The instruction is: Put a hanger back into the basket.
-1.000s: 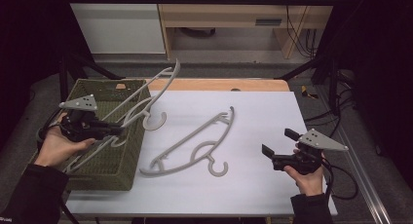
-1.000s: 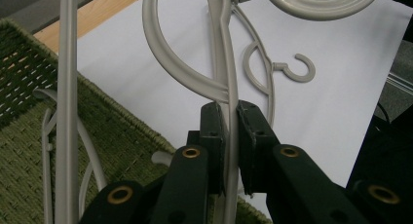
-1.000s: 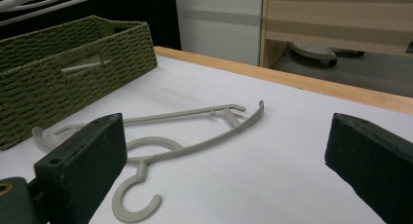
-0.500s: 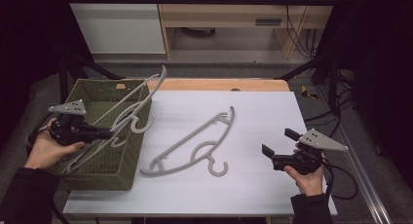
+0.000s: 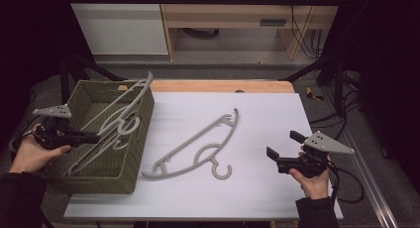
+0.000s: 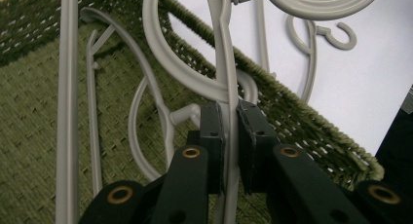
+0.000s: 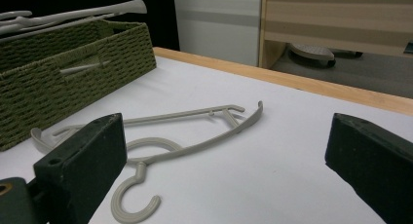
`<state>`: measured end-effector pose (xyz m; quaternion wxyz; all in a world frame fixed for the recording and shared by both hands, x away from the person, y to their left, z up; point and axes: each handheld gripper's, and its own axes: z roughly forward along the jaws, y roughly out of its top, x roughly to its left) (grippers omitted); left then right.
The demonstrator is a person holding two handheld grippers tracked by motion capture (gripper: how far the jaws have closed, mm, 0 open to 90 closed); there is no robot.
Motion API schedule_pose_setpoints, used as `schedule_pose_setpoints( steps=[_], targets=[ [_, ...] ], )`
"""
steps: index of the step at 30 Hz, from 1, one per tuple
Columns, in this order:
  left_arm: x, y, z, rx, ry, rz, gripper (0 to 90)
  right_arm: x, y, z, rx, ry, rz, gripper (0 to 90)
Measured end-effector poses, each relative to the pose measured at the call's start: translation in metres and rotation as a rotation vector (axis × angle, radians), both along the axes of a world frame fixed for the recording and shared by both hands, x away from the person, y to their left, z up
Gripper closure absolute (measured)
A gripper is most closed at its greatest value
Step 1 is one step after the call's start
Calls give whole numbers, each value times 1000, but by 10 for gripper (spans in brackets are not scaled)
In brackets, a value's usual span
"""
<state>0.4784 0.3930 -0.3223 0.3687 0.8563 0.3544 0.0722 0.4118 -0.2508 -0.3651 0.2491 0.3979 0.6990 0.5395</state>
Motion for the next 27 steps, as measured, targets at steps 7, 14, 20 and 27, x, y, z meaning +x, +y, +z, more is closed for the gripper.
schedule_pose_setpoints(
  steps=[7,14,20,27],
  targets=[
    [1,10,-8,-11,22,19,818,0,1,-1,-2,3,1,17],
    [-1,17,-16,-7,39,36,818,1,1,-1,-3,2,0,17],
    [-2,26,-22,-4,61,57,818,1,1,-1,-5,4,-1,17],
    [3,24,-35,18,101,70,817,1,2,-2,-8,6,1,17]
  ],
)
